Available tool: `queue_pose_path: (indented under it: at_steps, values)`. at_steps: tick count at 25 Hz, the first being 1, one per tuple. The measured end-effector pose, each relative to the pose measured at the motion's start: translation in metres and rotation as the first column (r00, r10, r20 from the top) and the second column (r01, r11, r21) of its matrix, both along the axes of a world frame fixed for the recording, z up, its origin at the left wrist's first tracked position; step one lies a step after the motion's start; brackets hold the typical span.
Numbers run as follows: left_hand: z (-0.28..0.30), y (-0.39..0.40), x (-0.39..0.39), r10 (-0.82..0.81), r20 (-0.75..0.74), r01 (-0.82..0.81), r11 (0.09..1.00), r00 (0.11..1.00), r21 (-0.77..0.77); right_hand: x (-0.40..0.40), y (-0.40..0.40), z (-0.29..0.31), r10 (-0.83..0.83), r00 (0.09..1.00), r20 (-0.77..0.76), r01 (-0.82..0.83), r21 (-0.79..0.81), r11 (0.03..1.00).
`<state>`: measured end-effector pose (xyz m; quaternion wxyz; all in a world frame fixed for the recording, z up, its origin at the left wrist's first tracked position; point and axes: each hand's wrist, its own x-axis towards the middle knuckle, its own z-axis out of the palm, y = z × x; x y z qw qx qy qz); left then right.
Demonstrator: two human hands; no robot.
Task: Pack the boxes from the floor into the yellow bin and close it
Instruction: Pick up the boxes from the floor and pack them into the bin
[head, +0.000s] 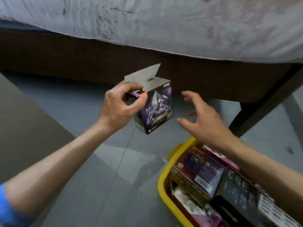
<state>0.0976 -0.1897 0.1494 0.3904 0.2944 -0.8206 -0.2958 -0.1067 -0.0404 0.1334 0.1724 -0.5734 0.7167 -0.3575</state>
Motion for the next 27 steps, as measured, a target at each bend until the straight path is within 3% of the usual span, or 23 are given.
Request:
queue_pose_path:
  at_steps: [2, 4, 6, 8, 10, 12, 13, 15, 17, 20, 23, 27]
  values:
    - [0.033, 0.041, -0.044, -0.291, -0.079, 0.3, 0.942, 0.954, 0.153, -0.043, 0.051, 0.029, -0.071, 0.974, 0.214, 0.091, -0.084, 0.992]
    - [0.041, 0.089, -0.086, -0.538, -0.056, 0.522, 0.78, 0.841, 0.344, -0.077, 0.117, 0.042, -0.018, 0.913, 0.408, 0.044, -0.054, 0.998]
    - [0.029, 0.142, -0.122, -0.721, -0.016, 0.614, 0.578, 0.693, 0.537, -0.097, 0.186, 0.038, 0.052, 0.831, 0.554, -0.048, -0.022, 0.999]
    - [0.008, 0.189, -0.141, -0.802, 0.02, 0.617, 0.474, 0.597, 0.628, -0.096, 0.246, 0.019, -0.034, 0.801, 0.598, 0.028, 0.02, 0.999]
    - [-0.015, 0.225, -0.145, -0.834, 0.118, 0.646, 0.499, 0.539, 0.578, -0.084, 0.298, -0.007, -0.263, 0.789, 0.556, 0.271, 0.069, 0.96]
    - [-0.029, 0.242, -0.135, -0.86, 0.321, 0.683, 0.509, 0.395, 0.523, -0.063, 0.332, -0.035, -0.476, 0.763, 0.436, 0.452, 0.167, 0.876]
    - [-0.035, 0.244, -0.129, -0.834, 0.48, 0.716, 0.509, 0.272, 0.478, -0.051, 0.34, -0.046, -0.507, 0.792, 0.34, 0.464, 0.203, 0.862]
    - [-0.049, 0.244, -0.118, -0.657, 0.75, 0.812, 0.476, 0.072, 0.339, -0.038, 0.34, -0.062, -0.373, 0.928, -0.008, 0.363, 0.259, 0.895]
    - [-0.056, 0.249, -0.11, -0.563, 0.825, 0.849, 0.462, 0.058, 0.256, -0.04, 0.336, -0.067, -0.174, 0.944, -0.282, 0.263, 0.317, 0.911]
    - [-0.064, 0.259, -0.101, -0.487, 0.869, 0.874, 0.456, 0.086, 0.169, -0.054, 0.332, -0.064, -0.034, 0.914, -0.404, 0.207, 0.393, 0.896]
    - [-0.069, 0.263, -0.094, -0.396, 0.912, 0.896, 0.436, 0.103, 0.089, -0.058, 0.328, -0.066, 0.009, 0.942, -0.335, 0.158, 0.468, 0.869]
    - [-0.058, 0.263, -0.098, -0.556, 0.82, 0.88, 0.448, 0.137, 0.157, -0.066, 0.324, -0.062, 0.048, 0.999, -0.024, -0.023, 0.61, 0.792]
